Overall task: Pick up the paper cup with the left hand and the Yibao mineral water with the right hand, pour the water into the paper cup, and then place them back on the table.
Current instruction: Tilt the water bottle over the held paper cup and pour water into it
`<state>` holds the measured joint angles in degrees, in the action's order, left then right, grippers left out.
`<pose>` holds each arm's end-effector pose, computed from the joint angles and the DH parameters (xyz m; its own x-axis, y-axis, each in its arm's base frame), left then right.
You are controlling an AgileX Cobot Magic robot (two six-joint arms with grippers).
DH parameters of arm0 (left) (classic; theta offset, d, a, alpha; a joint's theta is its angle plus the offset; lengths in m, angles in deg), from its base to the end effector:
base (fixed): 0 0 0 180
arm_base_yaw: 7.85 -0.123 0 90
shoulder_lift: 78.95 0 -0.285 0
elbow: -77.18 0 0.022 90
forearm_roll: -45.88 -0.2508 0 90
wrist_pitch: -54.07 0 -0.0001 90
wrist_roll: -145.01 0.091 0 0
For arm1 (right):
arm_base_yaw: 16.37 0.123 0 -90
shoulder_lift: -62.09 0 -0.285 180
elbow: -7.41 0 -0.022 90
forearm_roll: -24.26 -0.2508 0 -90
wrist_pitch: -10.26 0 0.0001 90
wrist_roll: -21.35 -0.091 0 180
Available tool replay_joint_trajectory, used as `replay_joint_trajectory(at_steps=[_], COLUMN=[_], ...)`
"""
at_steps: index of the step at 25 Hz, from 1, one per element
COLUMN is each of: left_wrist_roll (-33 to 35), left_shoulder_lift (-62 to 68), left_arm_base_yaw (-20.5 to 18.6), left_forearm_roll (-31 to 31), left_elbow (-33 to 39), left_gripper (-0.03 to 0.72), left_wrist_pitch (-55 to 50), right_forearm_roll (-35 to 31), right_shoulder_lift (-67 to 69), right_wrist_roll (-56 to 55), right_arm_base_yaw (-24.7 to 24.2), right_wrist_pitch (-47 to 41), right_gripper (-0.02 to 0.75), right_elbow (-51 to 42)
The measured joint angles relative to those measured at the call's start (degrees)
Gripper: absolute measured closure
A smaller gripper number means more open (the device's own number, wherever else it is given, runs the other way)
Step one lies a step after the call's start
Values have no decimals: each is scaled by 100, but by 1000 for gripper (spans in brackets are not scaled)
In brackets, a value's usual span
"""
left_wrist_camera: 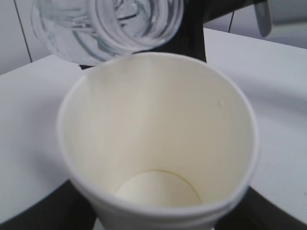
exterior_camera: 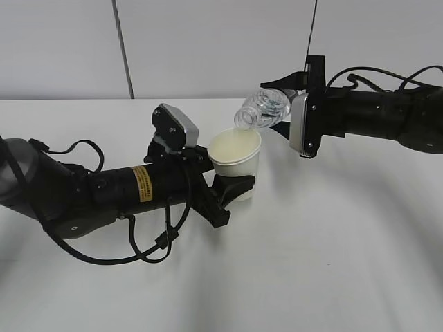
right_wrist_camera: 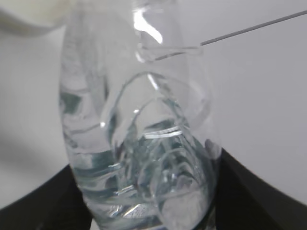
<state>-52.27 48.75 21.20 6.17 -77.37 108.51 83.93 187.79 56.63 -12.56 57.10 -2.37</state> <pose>0.3109 -0.2268 0.1131 -0.1132 0.2073 -0.9717 0.8779 0.4789 -0.0001 0.4207 0.0854 0.1701 0.6221 -0.7339 -0.2728 -0.3532 0.0479 -0.9343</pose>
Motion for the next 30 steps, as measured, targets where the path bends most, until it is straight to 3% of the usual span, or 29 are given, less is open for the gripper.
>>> replay_joint_trajectory(at_steps=[30], left_wrist_roll=[0], left_shoulder_lift=[0], left_arm_base_yaw=[0], left_forearm_roll=[0], left_elbow=[0], left_gripper=[278], left_wrist_pitch=[-5], right_forearm_roll=[-197], right_shoulder_lift=[-186], right_wrist_roll=[565], right_arm_base_yaw=[0], right_wrist_pitch=[11], right_gripper=[265], right_elbow=[0])
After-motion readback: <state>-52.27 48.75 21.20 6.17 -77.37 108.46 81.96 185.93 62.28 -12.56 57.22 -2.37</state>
